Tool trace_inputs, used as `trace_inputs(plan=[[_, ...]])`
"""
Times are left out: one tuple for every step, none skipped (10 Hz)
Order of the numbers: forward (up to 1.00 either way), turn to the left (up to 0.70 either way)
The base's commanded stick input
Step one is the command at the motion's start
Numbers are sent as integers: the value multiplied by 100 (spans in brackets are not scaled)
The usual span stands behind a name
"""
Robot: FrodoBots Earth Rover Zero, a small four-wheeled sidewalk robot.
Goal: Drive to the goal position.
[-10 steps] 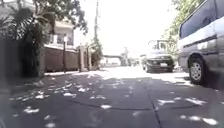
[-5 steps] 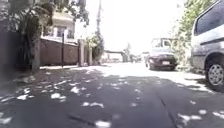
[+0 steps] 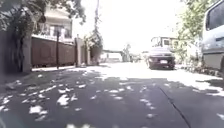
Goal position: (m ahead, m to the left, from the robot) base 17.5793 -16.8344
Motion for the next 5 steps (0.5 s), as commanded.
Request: trace_inputs(plan=[[100, -26], [100, -20], [100, -13], [100, -7], [100, -1]])
